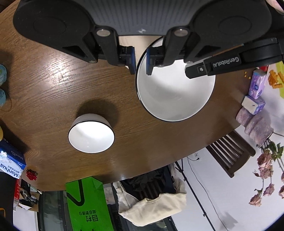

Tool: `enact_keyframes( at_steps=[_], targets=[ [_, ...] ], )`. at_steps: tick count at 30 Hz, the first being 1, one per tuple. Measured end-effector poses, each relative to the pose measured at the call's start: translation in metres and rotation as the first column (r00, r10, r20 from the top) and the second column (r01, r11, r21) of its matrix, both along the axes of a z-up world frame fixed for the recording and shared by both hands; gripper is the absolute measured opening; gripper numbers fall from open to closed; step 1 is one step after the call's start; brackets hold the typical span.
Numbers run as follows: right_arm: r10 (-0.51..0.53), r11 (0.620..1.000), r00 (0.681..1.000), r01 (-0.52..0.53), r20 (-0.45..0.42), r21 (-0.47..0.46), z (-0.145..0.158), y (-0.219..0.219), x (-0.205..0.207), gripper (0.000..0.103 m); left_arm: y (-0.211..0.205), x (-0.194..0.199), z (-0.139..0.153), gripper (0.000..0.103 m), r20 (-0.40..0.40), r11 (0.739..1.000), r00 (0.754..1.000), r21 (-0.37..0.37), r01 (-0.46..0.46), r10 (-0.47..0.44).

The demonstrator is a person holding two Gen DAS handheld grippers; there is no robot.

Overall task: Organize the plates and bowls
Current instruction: 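Lift the white bowl with both grippers and carry it toward the cream plates, then carry the held white bowl with both grippers over to the blue bowl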

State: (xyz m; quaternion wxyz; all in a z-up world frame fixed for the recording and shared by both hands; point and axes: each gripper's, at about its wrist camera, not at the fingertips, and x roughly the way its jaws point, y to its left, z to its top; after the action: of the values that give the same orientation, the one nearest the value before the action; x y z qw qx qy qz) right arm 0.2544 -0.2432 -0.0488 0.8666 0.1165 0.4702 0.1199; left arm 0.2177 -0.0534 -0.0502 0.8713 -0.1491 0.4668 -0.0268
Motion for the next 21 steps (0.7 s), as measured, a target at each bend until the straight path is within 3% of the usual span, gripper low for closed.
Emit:
enact_keyframes(
  at_steps=[21],
  targets=[
    [0.085, 0.996, 0.995, -0.085, 0.044, 0.005, 0.021, 0.002, -0.049, 0.011, 0.006, -0.050, 0.019, 0.010, 0.034, 0.997, 0.997, 0.005, -0.075, 0.074]
  ],
)
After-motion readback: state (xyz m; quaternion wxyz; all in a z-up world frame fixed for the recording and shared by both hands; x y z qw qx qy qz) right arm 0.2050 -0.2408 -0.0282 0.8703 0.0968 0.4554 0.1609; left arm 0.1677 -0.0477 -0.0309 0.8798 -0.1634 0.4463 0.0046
